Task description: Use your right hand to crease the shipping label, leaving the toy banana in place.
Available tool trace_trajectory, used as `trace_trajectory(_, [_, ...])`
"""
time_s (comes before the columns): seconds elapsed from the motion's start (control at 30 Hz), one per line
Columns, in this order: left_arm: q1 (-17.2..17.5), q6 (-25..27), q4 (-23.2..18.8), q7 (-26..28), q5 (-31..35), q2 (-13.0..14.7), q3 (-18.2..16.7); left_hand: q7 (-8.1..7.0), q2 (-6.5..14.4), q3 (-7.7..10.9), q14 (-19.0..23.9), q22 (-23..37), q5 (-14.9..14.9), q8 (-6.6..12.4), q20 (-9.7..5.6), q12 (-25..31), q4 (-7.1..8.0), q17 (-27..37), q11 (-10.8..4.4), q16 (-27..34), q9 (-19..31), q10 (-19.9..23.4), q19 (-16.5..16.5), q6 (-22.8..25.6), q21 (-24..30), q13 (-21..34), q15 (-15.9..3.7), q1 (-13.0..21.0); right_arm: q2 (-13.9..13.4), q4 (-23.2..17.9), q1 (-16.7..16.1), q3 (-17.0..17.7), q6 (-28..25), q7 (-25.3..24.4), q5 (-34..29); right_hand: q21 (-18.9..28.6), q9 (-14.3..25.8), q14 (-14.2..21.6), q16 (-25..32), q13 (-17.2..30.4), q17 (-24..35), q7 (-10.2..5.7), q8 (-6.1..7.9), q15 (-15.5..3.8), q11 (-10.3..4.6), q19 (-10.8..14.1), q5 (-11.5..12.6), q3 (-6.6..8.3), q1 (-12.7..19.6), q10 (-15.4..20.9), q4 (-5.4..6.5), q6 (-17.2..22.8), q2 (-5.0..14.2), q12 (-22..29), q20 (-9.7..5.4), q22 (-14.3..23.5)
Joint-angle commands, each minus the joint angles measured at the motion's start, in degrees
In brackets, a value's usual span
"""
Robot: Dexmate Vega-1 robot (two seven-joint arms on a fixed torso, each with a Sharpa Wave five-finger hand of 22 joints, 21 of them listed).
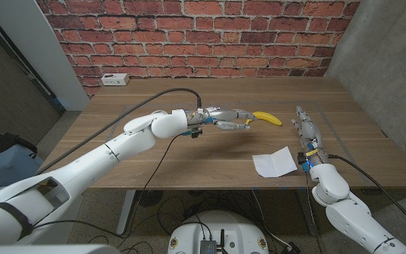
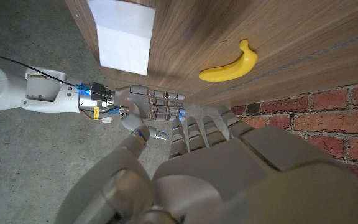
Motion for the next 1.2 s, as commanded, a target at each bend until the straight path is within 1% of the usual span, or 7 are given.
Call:
trace_trajectory(0.03, [-0.3, -1.9, 0.9, -1.6, -0.3, -0.4, 0.8, 0.59, 2.3, 1.15, 1.7, 0.3, -0.3, 0.7, -0.29, 0.7, 0.01, 0.0, 0.1, 0.2, 0.4, 1.9, 0.8, 3.1, -0.2, 0.2, -0.31, 1.0, 0.2, -2.2, -2.8, 0.6, -0.6, -1.9, -2.0, 0.2, 0.2, 0.2, 0.5, 0.2, 0.0, 0.03, 0.16, 0.2, 0.22, 0.4, -0.1, 0.52, 0.8, 0.2, -0.01, 0.6, -0.09, -0.2, -0.1, 0.1])
trace_trajectory(0.13, [-0.4, -2.3, 1.0, -2.1, -0.3, -0.5, 1.0, 0.9, 2.3, 1.39, 1.8, 0.3, -0.3, 0.67, -0.26, 0.7, 0.0, 0.0, 0.0, 0.1, 0.4, 2.3, 1.1, 3.5, -0.1, 0.2, -0.25, 1.1, 0.3, -2.7, -3.5, 0.7, -0.8, -2.4, -2.6, 0.2, 0.2, 0.2, 0.5, 0.2, 0.0, 0.01, 0.15, 0.23, 0.34, 0.5, -0.2, 0.61, 0.9, 0.3, -0.07, 0.6, -0.02, -0.2, -0.12, 0.1])
trace_trajectory(0.67, [-1.0, -4.3, 1.8, -4.6, 0.2, -1.1, 2.3, 0.29, 3.2, 2.9, 1.6, 0.2, -0.5, 0.08, -0.16, 0.0, -0.49, -0.1, 0.2, -0.3, 0.4, 1.7, 1.3, 3.7, -0.3, 0.2, -0.34, 2.2, 1.1, -4.7, -6.7, 1.3, -1.2, -4.5, -4.8, 0.2, 0.2, 0.3, 0.5, 0.2, 0.0, 0.05, 0.16, 0.25, 0.44, 0.5, -0.3, 1.06, 1.3, 0.5, -0.41, 0.9, 0.23, -0.2, -0.13, 0.1])
trace_trajectory(0.83, [-1.6, -4.6, 2.1, -6.0, 0.1, -1.4, 2.9, -0.62, 3.5, 4.27, 1.3, 0.2, -0.7, -0.24, -0.76, -0.3, -1.21, -0.1, -0.35, -0.5, 0.3, 1.6, 1.5, 4.0, -0.4, 0.1, -1.07, 3.4, 1.3, -5.4, -7.8, 1.5, -1.3, -5.1, -5.5, 0.2, 0.2, 0.3, 0.5, 0.2, 0.0, 0.13, 0.16, 0.2, 0.51, 0.6, -0.3, 1.2, 1.5, 0.6, -0.5, 1.0, 0.32, -0.2, -0.15, 0.1])
trace_trajectory(0.93, [-2.1, -5.0, 2.7, -7.4, -0.5, -1.8, 3.5, -1.74, 4.1, 6.85, 1.2, 0.2, 0.4, -0.69, -1.22, -0.7, -2.85, -0.1, -0.74, -0.6, 0.3, 1.5, 1.5, 4.0, -0.7, 0.1, -1.59, 5.8, 1.5, -5.7, -8.7, 1.7, -1.2, -5.7, -6.2, 0.2, 0.2, 0.4, 0.5, 0.2, 0.0, 0.14, 0.14, 0.25, 0.55, 0.6, -0.3, 1.28, 1.6, 0.6, -0.57, 1.0, 0.33, -0.2, -0.11, 0.1])
trace_trajectory(1.0, [-2.2, -5.0, 2.6, -7.9, -0.1, -1.8, 3.8, -2.06, 4.1, 7.83, 1.2, 0.1, 0.9, -0.81, -1.34, -0.8, -3.57, -0.2, -0.97, -0.6, 0.3, 1.6, 1.5, 3.9, -0.8, 0.0, -1.65, 6.8, 1.6, -5.9, -9.1, 1.8, -1.1, -5.8, -6.4, 0.2, 0.2, 0.4, 0.5, 0.2, 0.0, 0.21, 0.13, 0.27, 0.52, 0.6, -0.3, 1.33, 1.6, 0.6, -0.62, 1.0, 0.34, -0.2, -0.14, 0.1])
trace_trajectory(1.2, [-2.6, -5.1, 2.8, -9.1, 0.1, -2.2, 4.5, -1.98, 4.0, 8.93, 1.2, 0.1, 1.5, -0.96, -1.29, -0.9, -4.44, -0.2, -1.0, -0.6, 0.3, 1.6, 1.5, 3.8, -1.0, 0.0, -1.79, 7.9, 1.9, -6.2, -10.0, 1.9, -1.1, -6.2, -7.2, 0.2, 0.2, 0.4, 0.5, 0.2, 0.1, 0.23, 0.12, 0.24, 0.49, 0.6, -0.4, 1.45, 1.8, 0.7, -0.72, 1.0, 0.36, -0.2, -0.14, 0.1])
